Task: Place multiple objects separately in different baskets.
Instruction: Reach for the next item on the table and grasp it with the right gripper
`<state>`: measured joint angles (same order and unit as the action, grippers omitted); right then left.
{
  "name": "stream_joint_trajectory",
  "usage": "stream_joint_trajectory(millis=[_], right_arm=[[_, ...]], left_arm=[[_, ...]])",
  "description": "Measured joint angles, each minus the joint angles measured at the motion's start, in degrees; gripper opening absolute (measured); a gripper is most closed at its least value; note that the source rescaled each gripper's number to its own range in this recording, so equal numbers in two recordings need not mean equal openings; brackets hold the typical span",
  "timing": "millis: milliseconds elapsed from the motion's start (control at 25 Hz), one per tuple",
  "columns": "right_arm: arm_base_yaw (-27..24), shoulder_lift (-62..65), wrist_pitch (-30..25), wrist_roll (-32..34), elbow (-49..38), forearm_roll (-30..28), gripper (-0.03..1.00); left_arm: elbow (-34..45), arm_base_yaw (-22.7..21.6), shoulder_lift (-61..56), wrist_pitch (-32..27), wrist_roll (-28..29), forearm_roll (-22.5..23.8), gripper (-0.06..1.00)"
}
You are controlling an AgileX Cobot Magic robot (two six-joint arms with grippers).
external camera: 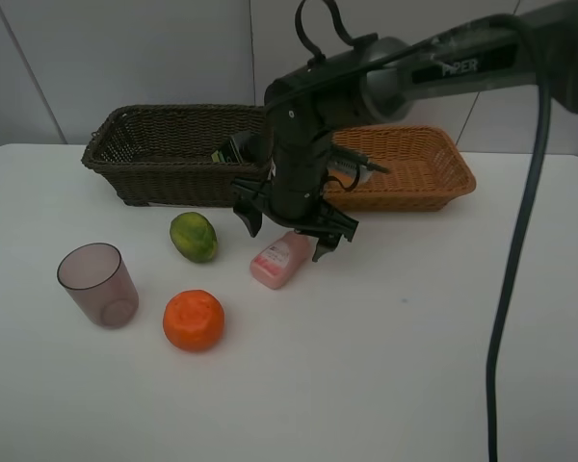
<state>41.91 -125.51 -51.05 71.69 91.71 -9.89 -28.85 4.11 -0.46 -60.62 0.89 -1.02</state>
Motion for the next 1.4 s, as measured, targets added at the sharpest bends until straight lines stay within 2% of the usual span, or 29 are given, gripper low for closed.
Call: stream_joint_trajectory(millis=[560,760,960,1160,1200,1280,1320,1360,1400], right_arm=[[0.00,-3.99,-0.30,3.26,0.06,-0.91,0.88],[0.00,-3.99,1.35,3.32,0.12,-0.86,0.87],[0.00,-4.18,1.69,3.32,0.12,-0.87,0.74],[0.00,-4.96,1.55,3.32,0.12,-0.73,0.67],[0.00,-4.96,1.47,3.32,0.12,-0.73,0.62],[0.00,-4.96,1.68,3.32,0.12,-0.67,0.41],[0.00,-4.96,1.68,3.32,0.12,-0.67,0.41],[0.00,-4.96,1.68,3.32,0.12,-0.67,0.27],[0.00,-4.96,1.68,3.40,0.12,-0.67,0.24]], left_arm=[[0.00,0.00,0.00,0.00,0.00,0.00,0.94],[0.00,0.00,0.00,0.00,0.00,0.00,0.94],[0.00,0.00,0.00,0.00,0.00,0.00,0.94],[0.00,0.00,0.00,0.00,0.00,0.00,0.94],[0.00,0.00,0.00,0.00,0.00,0.00,0.94],[0.00,0.00,0.00,0.00,0.00,0.00,0.94],[0.00,0.00,0.00,0.00,0.00,0.00,0.94],[0.00,0.00,0.00,0.00,0.00,0.00,0.94],[0.00,0.00,0.00,0.00,0.00,0.00,0.94]])
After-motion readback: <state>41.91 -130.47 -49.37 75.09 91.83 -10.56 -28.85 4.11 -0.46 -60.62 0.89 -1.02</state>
